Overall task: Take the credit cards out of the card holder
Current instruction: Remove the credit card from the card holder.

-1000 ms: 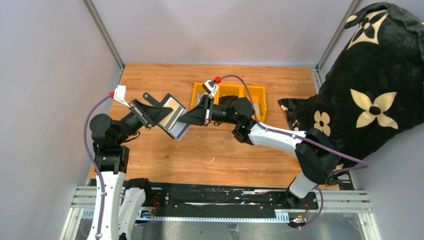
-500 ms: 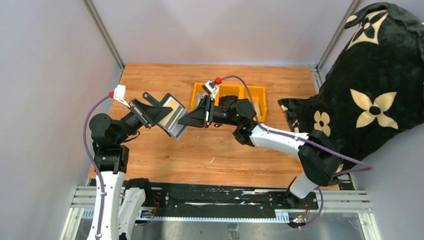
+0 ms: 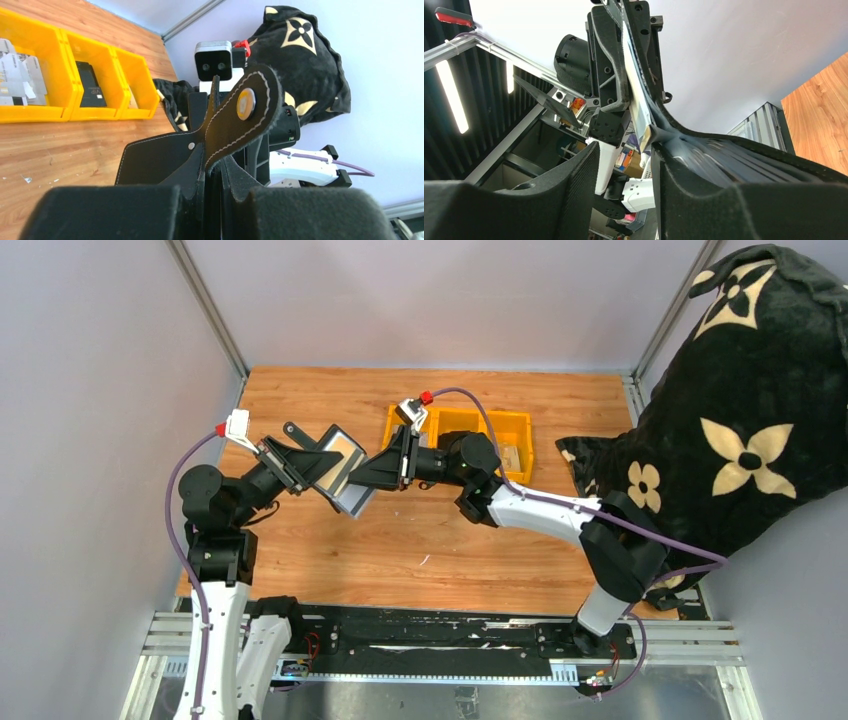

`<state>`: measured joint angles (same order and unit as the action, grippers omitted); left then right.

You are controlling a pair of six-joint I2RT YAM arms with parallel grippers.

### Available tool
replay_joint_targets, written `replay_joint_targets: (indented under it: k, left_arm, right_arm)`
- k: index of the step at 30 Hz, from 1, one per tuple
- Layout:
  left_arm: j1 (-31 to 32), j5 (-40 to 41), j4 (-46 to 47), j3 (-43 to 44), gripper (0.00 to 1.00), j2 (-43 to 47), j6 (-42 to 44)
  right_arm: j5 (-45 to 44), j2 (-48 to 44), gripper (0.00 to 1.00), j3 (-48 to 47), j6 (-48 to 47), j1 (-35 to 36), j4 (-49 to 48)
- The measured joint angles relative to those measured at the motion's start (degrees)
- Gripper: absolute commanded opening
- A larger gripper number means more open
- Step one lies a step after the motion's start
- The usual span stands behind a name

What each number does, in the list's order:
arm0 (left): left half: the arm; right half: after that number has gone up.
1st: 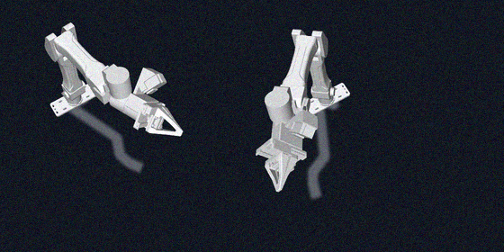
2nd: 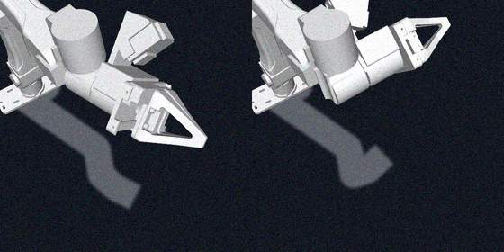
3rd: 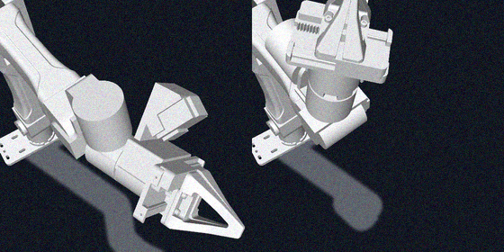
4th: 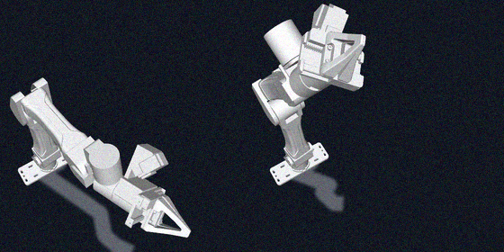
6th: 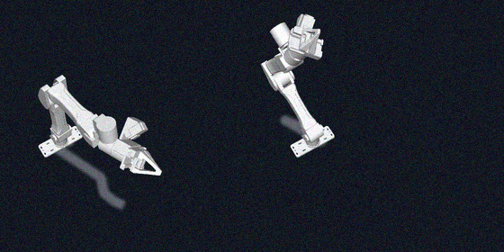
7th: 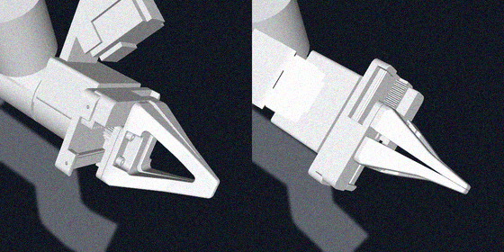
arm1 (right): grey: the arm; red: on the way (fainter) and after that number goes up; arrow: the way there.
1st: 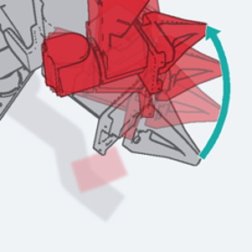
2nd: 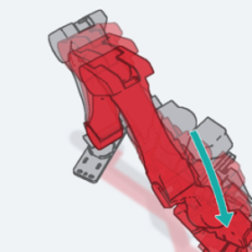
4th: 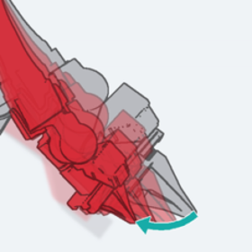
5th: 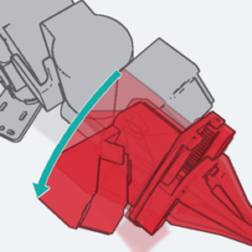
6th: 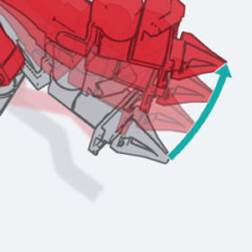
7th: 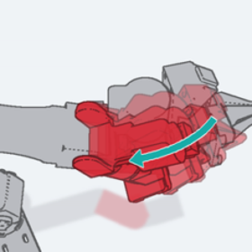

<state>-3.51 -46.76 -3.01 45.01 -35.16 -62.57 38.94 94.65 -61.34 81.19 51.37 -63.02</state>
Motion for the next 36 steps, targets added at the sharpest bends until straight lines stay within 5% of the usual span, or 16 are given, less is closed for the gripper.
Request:
replay_joint_targets:
  k: [8, 13, 22, 29, 36]
  left_arm:
    - [-0.1, 1.1, 0.3, 0.0, 0.01, 0.1, 0.0]
    - [-0.2, 2.2, 0.9, 0.0, 0.18, 0.5, 0.2]
    - [-0.1, 1.4, 1.2, 0.0, 0.32, 0.7, -0.1]
    - [-0.1, 0.9, 1.1, 0.0, 0.15, 0.5, -0.6]
    - [0.1, 0.8, 0.1, -0.1, 0.11, 0.4, -0.7]
  right_arm:
    - [0.0, 2.7, 0.18, -1.2, 2.5, 0.0, -1.4]
    - [0.4, 4.6, 0.00, -2.7, 4.7, 0.0, -2.7]
    - [0.2, 5.4, 0.00, -3.0, 5.5, 0.1, -3.0]
    - [-0.3, 4.4, 0.00, -2.1, 2.9, 0.4, -1.7]
    - [-1.5, 1.3, 0.00, 1.6, 1.5, 1.2, -2.4]
